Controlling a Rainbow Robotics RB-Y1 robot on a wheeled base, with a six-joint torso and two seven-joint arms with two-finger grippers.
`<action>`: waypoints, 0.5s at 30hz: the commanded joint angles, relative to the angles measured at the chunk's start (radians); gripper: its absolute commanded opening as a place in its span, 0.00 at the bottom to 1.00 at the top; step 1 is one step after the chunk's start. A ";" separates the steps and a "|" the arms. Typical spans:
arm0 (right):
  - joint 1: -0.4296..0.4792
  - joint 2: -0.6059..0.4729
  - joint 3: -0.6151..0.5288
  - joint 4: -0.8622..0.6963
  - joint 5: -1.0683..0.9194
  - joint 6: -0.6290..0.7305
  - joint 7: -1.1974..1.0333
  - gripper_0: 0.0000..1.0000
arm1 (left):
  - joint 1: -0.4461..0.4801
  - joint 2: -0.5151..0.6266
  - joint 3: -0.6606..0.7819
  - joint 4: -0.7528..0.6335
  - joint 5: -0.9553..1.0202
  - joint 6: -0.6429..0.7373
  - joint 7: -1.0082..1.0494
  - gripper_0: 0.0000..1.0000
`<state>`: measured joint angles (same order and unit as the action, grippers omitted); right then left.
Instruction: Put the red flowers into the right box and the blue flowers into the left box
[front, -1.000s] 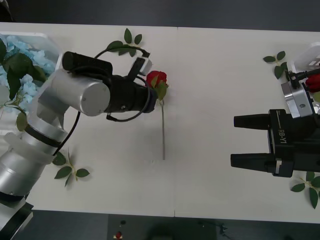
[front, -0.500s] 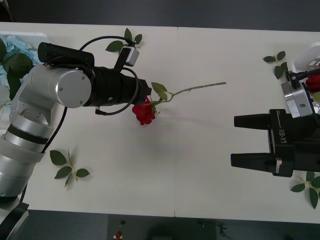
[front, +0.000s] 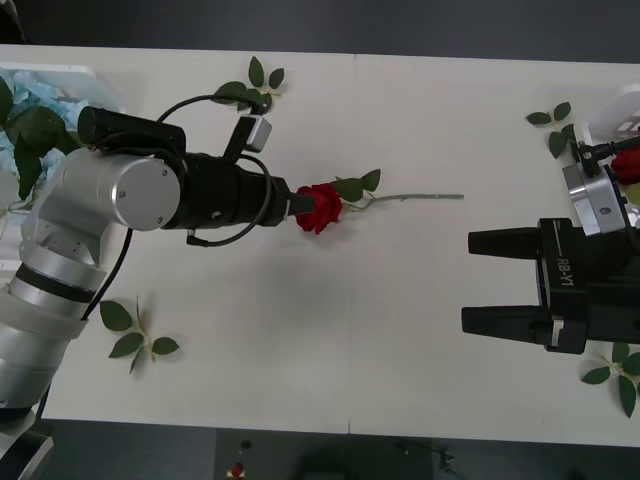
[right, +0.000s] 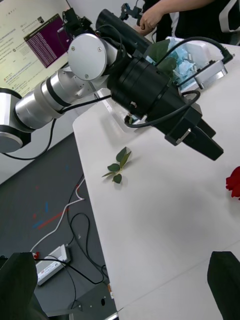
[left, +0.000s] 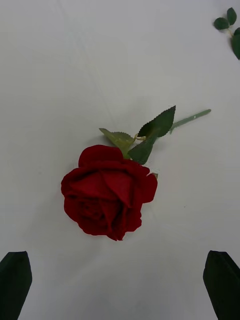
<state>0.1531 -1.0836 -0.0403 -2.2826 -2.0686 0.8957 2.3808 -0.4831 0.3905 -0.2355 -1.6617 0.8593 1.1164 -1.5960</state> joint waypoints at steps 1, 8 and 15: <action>0.000 0.002 -0.006 -0.005 -0.015 -0.009 0.023 1.00 | -0.015 -0.005 -0.024 0.028 -0.020 -0.024 -0.029 1.00; 0.000 0.004 -0.006 -0.005 -0.015 -0.014 0.023 1.00 | -0.057 -0.028 -0.105 0.062 -0.210 -0.116 -0.041 1.00; 0.000 0.002 -0.006 -0.005 -0.015 -0.020 0.021 1.00 | -0.091 -0.053 -0.220 0.194 -0.264 -0.369 -0.047 1.00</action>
<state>0.1531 -1.0836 -0.0403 -2.2819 -2.0724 0.8791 2.3808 -0.5328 0.3606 -0.4268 -1.4929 0.5975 0.8071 -1.5984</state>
